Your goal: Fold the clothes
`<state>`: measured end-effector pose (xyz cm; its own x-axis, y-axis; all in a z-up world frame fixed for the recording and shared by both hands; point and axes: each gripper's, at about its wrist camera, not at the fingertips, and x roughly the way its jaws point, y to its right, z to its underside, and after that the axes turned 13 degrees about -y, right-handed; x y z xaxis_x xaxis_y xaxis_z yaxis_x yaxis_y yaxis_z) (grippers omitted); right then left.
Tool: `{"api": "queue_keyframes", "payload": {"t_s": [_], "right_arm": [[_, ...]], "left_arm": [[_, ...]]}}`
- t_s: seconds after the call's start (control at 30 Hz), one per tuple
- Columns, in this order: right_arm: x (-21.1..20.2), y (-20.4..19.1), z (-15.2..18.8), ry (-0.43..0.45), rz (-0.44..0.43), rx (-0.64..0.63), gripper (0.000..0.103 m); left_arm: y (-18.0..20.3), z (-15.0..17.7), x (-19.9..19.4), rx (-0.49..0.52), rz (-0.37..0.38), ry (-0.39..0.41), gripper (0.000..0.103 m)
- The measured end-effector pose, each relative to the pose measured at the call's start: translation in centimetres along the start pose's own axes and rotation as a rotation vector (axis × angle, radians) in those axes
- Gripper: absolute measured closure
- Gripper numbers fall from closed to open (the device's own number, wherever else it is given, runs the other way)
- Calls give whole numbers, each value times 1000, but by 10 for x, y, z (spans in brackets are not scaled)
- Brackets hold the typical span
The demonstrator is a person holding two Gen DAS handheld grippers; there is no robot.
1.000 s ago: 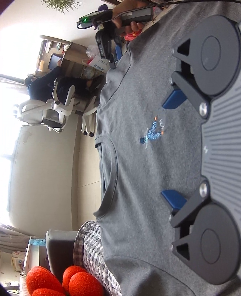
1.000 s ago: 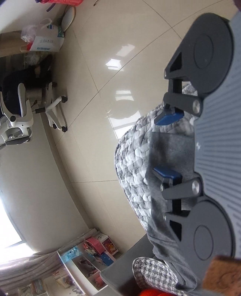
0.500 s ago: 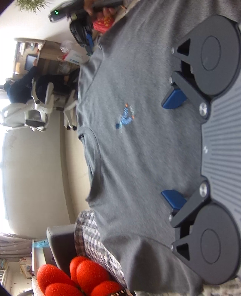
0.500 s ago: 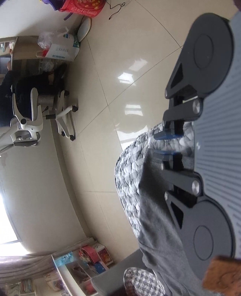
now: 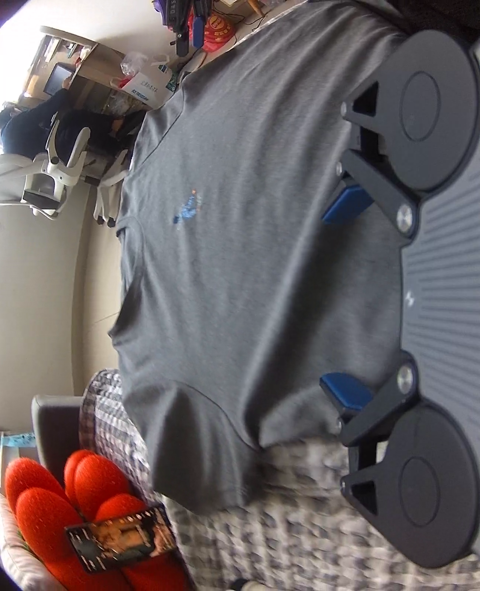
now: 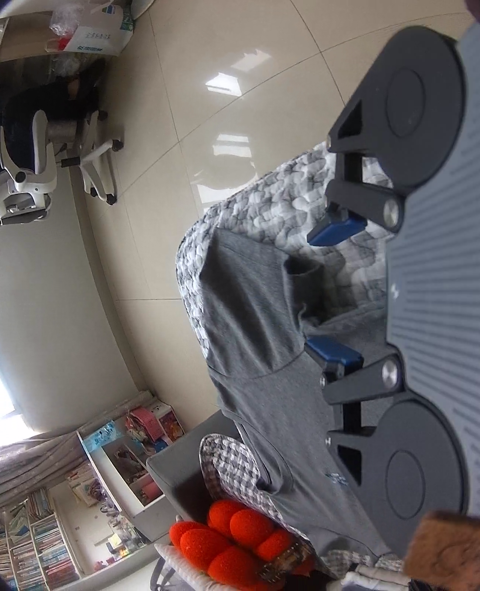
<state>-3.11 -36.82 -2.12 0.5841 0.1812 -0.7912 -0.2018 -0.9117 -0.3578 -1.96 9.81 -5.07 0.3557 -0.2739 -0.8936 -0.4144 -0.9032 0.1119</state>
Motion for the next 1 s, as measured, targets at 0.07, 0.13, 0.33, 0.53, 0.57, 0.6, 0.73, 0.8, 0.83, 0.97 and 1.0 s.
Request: {"api": "queue_keyframes", "payload": {"t_s": [0.07, 0.13, 0.33, 0.53, 0.57, 0.6, 0.73, 0.8, 0.83, 0.97, 1.0], "right_arm": [[-7, 1, 8, -25, -20, -1, 44], [-12, 1, 16, -54, -40, -6, 44], [-21, 7, 48, -133, -90, -19, 48], [-13, 25, 77, -213, -120, 29, 62], [-12, 27, 81, -215, -118, 33, 65], [-13, 28, 83, -206, -124, 34, 65], [-11, 25, 85, -231, -149, 38, 86], [-10, 17, 87, -230, -121, -2, 89], [-11, 14, 87, -226, -100, -19, 95], [-21, 12, 87, -201, -79, -29, 99], [-24, 13, 87, -193, -83, -28, 100]], "left_arm": [[-6, 8, -5, -20, 11, -13, 15], [-13, 15, -11, -45, 19, -35, 16], [-34, 35, -26, -122, 64, -62, 31], [-54, 54, -30, -239, 133, -89, 57], [-55, 56, -30, -255, 145, -91, 61], [-56, 57, -30, -265, 146, -97, 71], [-48, 59, -30, -257, 129, -114, 101], [-43, 60, -33, -242, 130, -106, 101], [-39, 61, -37, -233, 106, -94, 101], [-40, 66, -67, -240, 76, -42, 101], [-42, 67, -68, -237, 74, -50, 101]]}}
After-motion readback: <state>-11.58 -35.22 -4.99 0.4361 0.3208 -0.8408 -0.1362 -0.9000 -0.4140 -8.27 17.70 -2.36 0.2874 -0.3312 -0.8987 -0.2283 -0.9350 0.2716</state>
